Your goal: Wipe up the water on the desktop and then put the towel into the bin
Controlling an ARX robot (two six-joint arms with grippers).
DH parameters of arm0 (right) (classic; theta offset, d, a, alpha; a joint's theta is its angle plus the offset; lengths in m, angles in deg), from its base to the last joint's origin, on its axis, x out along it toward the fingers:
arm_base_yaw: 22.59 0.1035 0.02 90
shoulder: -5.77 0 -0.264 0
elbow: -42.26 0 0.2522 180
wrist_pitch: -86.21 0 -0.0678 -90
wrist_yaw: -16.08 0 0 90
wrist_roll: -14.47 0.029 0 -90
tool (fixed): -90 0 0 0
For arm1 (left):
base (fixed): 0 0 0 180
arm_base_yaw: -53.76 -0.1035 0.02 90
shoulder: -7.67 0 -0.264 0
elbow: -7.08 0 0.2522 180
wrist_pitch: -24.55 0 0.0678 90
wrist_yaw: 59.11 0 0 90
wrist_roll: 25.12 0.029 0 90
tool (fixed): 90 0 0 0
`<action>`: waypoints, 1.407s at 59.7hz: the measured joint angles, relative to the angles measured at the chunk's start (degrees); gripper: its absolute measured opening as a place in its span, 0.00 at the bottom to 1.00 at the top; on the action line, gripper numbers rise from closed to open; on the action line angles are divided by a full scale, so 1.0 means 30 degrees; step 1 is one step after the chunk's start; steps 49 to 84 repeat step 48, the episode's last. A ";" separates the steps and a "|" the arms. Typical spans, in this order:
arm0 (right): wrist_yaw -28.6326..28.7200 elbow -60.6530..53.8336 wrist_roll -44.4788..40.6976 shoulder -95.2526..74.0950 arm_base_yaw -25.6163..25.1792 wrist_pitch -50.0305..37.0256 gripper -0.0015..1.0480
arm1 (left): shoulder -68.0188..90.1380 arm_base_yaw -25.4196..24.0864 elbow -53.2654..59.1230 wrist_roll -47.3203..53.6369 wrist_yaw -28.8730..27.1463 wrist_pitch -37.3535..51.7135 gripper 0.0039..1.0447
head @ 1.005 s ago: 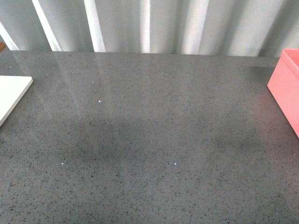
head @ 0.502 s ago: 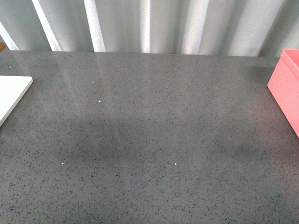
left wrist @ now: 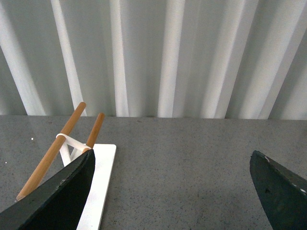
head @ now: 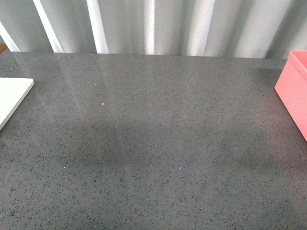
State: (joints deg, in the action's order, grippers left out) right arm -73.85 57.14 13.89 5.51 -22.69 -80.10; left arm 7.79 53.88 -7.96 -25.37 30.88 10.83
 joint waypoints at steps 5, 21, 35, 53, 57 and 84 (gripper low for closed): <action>0.0000 0.0000 0.0000 0.0000 0.0000 0.0000 0.21 | 0.0000 0.0000 0.0000 0.0000 0.0000 0.0000 0.94; 0.0000 0.0000 0.0000 0.0000 0.0000 0.0015 0.85 | 0.0000 0.0000 0.0000 0.0000 0.0000 0.0000 0.94; 0.0000 0.0000 0.0022 0.0000 0.0000 0.0015 0.93 | 0.0000 0.0000 0.0000 0.0000 0.0000 0.0000 0.94; 0.0000 0.0000 0.0022 0.0000 0.0000 0.0015 0.93 | 0.0000 0.0000 0.0000 0.0000 0.0000 0.0000 0.94; 0.0000 0.0000 0.0022 0.0000 0.0000 0.0015 0.93 | 0.0000 0.0000 0.0000 0.0000 0.0000 0.0000 0.94; 0.0000 0.0000 0.0022 0.0000 0.0000 0.0015 0.93 | 0.0000 0.0000 0.0000 0.0000 0.0000 0.0000 0.94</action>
